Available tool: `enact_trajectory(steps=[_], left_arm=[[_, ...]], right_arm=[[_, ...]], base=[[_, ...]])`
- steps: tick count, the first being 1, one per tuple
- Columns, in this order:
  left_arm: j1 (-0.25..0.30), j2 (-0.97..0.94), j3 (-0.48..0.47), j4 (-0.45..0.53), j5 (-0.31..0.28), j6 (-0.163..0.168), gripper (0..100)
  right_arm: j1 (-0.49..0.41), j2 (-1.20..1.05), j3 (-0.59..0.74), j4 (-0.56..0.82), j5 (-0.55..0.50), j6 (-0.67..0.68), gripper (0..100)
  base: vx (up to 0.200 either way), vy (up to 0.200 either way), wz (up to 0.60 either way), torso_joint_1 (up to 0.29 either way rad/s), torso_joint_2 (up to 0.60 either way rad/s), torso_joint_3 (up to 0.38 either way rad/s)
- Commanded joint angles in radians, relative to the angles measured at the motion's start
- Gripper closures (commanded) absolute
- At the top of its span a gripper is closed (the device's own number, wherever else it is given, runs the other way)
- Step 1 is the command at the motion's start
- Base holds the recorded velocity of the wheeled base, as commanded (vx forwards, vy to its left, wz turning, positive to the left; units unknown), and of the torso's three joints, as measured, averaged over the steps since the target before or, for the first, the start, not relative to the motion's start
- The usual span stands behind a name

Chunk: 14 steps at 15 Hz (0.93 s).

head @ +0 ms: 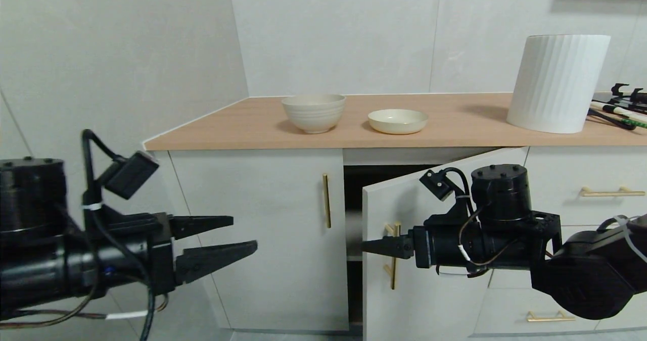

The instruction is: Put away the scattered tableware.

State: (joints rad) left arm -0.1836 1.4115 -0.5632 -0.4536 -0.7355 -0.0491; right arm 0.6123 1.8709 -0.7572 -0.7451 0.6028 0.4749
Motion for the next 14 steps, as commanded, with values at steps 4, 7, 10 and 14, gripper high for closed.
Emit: enact_trajectory(steps=[4,7,10,14], left_arm=[[-0.16,0.415,0.106,-0.392,-0.008,-0.057,0],[-0.221,0.495,0.126,-0.524,0.073,-0.084,100],[-0.232,0.56,0.103,-0.603,0.094,-0.13,100],[-0.254,0.727,0.057,-0.84,0.102,-0.14,100]], right_arm=[[0.014,0.007,0.003,0.003,0.003,0.001,0],[0.014,0.005,0.007,0.001,0.003,0.001,0],[0.014,0.014,0.007,0.001,0.003,0.001,0],[0.015,0.016,0.007,0.001,0.003,0.001,0]], base=[[0.0,0.0,0.0,0.0,0.0,0.0],[0.0,0.0,0.0,0.0,0.0,0.0],[0.0,0.0,0.0,0.0,0.0,0.0],[0.0,0.0,0.0,0.0,0.0,0.0]])
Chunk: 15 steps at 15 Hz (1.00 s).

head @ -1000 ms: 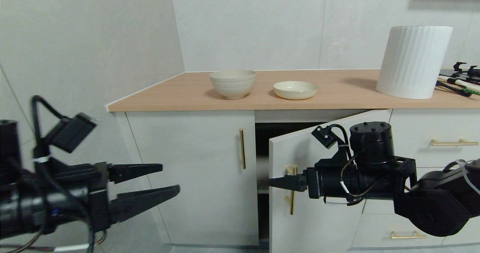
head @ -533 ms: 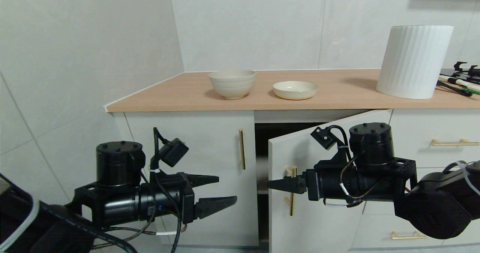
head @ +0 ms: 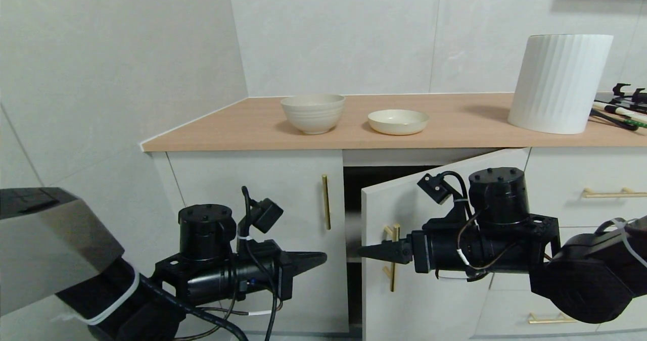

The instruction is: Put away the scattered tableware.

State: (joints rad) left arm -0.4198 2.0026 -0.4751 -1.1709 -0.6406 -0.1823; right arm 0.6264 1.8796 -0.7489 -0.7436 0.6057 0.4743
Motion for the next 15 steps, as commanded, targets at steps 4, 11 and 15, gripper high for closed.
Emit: enact_trajectory(steps=[4,11,15], left_arm=[[-0.047,0.217,-0.154,-0.173,0.027,-0.16,100],[-0.12,0.358,-0.329,-0.219,0.029,-0.187,100],[-0.125,0.381,-0.369,-0.227,0.035,-0.187,100]], right_arm=[[-0.001,-0.002,0.005,0.0,0.0,0.001,0],[-0.002,-0.013,0.046,-0.046,0.0,0.0,0],[-0.02,-0.007,0.106,-0.146,-0.003,-0.002,0]], base=[[0.0,0.0,0.0,0.0,0.0,0.0],[0.0,0.0,0.0,0.0,0.0,0.0],[0.0,0.0,0.0,0.0,0.0,0.0]])
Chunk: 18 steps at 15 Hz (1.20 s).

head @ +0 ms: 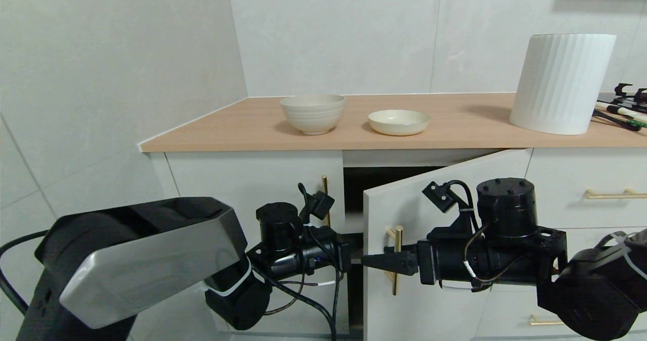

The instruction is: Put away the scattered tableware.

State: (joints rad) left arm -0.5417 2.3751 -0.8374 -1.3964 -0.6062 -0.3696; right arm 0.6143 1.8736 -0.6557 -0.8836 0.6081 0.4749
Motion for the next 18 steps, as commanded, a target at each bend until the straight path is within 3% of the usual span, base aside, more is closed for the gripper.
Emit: enact_trajectory(steps=[1,8,13,18], left_arm=[[-0.012,0.009,-0.009,-0.001,0.0,0.0,100],[-0.052,0.009,-0.012,-0.004,0.0,0.0,100],[-0.052,0.006,-0.008,-0.004,0.002,-0.005,100],[-0.061,-0.004,-0.029,0.008,0.014,-0.017,100]], right_arm=[[-0.024,-0.008,0.027,-0.015,-0.005,-0.004,0],[-0.126,-0.079,0.168,-0.117,-0.005,-0.002,0],[-0.08,-0.324,0.421,-0.115,-0.001,-0.007,0],[-0.019,-0.343,0.482,-0.115,-0.001,-0.007,0]], base=[[0.0,0.0,0.0,0.0,0.0,0.0],[0.0,0.0,0.0,0.0,0.0,0.0],[0.0,0.0,0.0,0.0,0.0,0.0],[-0.04,0.0,0.0,0.0,0.0,0.0]])
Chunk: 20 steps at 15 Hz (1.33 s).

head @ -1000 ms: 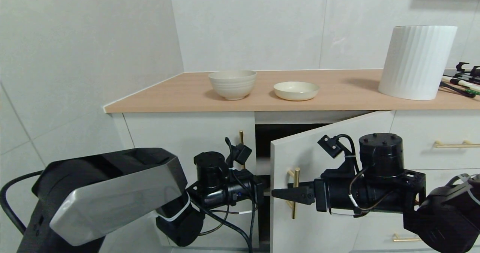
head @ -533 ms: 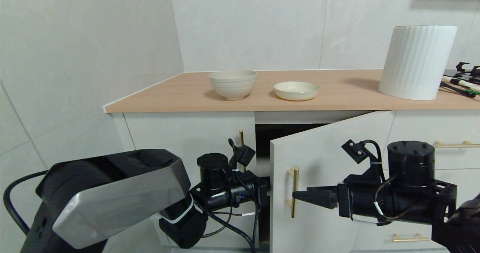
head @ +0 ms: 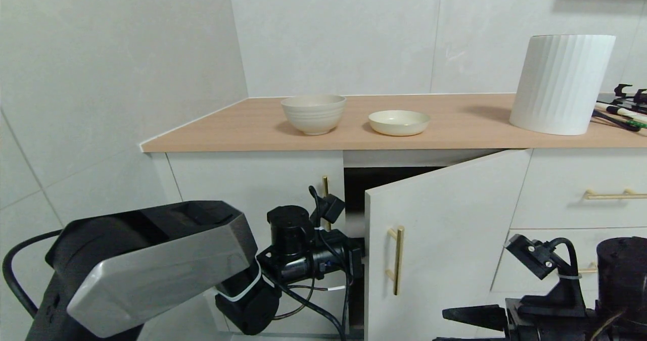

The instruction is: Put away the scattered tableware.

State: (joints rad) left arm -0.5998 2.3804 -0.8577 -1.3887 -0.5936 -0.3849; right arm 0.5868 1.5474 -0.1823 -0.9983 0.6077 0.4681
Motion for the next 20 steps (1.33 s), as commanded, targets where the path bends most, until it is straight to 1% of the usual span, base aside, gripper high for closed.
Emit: enact_trajectory(steps=[1,4,6,10,13,14,15,16,20], left_arm=[[-0.012,-0.01,-0.018,0.005,0.002,-0.006,100],[-0.032,-0.012,-0.049,0.048,0.002,-0.008,100],[-0.034,-0.009,-0.066,0.069,0.002,-0.008,100],[-0.037,-0.004,-0.169,0.203,0.003,-0.008,100],[-0.044,-0.012,-0.199,0.261,0.006,-0.008,100],[-0.044,-0.015,-0.204,0.274,0.015,-0.008,100],[-0.044,-0.018,-0.219,0.295,0.04,-0.008,100],[-0.044,-0.023,-0.23,0.309,0.043,-0.008,100],[-0.057,-0.027,-0.285,0.381,0.043,-0.008,100]], right_arm=[[0.008,-0.015,0.015,0.001,0.0,0.0,0],[0.011,-0.013,0.02,0.0,0.0,-0.002,0],[0.021,-0.017,0.023,0.0,0.0,-0.003,0],[0.021,-0.023,0.026,0.0,-0.002,-0.003,0],[0.022,-0.024,0.029,0.0,-0.002,-0.003,0],[0.022,-0.024,0.029,-0.002,-0.002,-0.003,0],[0.022,-0.024,0.029,0.0,-0.002,-0.003,0],[0.022,-0.024,0.029,-0.002,-0.002,-0.003,0],[0.022,-0.029,0.027,-0.002,-0.003,-0.003,0]], base=[[-0.2,0.0,0.0,-0.002,0.0,0.007],[-0.2,0.0,0.0,0.007,0.01,0.004],[0.0,0.0,0.0,0.0,0.0,0.0],[0.0,0.0,0.0,0.0,0.0,0.0],[0.0,0.0,0.0,0.0,0.0,0.0],[-0.2,0.0,0.0,-0.002,0.0,0.002],[-0.2,0.0,0.0,0.007,0.0,0.002],[-0.2,0.0,0.0,0.007,0.0,-0.007],[0.0,0.0,0.0,0.0,0.0,0.0]])
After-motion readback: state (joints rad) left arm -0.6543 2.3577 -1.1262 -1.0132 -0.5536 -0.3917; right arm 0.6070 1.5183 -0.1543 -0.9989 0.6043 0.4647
